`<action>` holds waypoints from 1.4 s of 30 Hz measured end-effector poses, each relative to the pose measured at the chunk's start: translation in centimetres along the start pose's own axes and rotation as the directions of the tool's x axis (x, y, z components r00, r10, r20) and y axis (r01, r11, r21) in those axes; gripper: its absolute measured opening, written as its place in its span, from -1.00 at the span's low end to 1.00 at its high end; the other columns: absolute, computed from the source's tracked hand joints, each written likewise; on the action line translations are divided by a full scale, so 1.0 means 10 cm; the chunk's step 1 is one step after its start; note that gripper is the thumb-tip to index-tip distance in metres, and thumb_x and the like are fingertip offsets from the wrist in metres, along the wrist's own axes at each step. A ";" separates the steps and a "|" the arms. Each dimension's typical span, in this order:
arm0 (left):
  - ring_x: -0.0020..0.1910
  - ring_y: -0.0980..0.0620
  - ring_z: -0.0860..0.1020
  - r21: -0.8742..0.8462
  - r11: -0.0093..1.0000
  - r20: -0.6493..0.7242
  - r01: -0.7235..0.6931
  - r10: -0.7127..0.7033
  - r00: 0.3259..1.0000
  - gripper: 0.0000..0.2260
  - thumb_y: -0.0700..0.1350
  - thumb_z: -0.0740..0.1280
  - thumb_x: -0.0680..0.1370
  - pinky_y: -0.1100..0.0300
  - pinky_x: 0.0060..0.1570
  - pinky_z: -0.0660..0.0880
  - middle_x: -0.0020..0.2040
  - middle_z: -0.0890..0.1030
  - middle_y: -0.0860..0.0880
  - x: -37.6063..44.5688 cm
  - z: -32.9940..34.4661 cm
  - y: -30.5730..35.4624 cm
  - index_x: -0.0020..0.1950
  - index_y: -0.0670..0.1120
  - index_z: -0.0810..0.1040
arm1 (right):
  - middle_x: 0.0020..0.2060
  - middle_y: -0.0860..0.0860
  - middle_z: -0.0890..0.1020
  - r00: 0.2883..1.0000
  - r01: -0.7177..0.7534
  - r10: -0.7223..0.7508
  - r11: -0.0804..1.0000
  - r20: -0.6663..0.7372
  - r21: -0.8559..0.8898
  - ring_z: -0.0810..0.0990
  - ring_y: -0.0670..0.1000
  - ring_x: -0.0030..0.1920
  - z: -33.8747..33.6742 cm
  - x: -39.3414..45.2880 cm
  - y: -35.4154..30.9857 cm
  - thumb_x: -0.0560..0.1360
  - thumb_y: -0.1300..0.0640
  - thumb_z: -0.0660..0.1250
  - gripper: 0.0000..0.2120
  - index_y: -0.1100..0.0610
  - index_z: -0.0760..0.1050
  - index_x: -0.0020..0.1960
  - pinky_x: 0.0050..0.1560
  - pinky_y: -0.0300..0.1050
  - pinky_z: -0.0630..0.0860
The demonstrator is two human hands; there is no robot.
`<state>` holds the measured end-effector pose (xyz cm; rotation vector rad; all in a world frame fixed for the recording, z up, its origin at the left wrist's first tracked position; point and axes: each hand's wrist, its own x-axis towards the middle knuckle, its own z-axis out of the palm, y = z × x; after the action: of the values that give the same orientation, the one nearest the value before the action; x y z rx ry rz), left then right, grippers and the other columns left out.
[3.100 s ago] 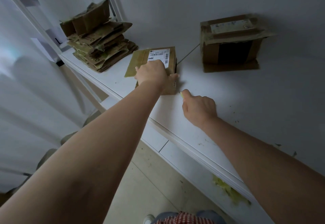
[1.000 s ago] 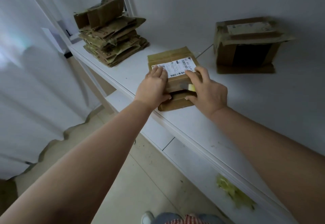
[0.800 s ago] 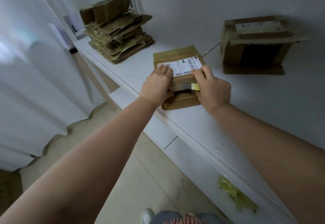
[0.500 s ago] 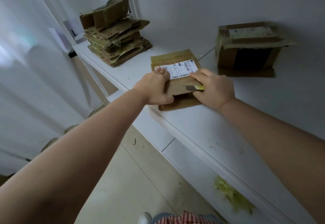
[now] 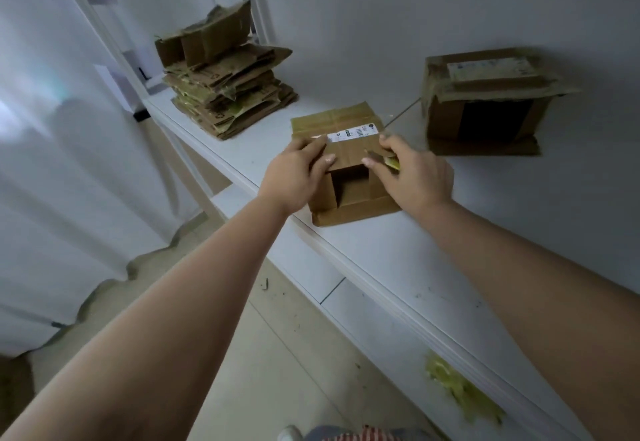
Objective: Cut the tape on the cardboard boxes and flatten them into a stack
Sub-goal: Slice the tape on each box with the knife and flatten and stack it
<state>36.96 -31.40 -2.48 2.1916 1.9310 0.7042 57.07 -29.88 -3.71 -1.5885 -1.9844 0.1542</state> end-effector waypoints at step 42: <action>0.31 -0.10 0.41 0.281 0.959 0.415 0.021 -0.141 0.899 -0.15 0.48 -0.19 0.40 -0.02 0.28 0.36 0.12 0.61 -0.11 -0.50 -0.29 -0.59 0.10 -0.07 0.64 | 0.24 -0.17 0.54 0.847 0.005 -0.081 0.989 0.525 0.145 0.52 0.01 0.19 0.13 -0.18 -0.20 0.39 -0.39 0.26 -0.48 -0.15 0.51 0.23 0.12 -0.04 0.46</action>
<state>30.09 -35.82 -3.53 2.1526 1.9478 -0.0733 54.91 -31.79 -4.52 -1.5169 -2.3528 0.7745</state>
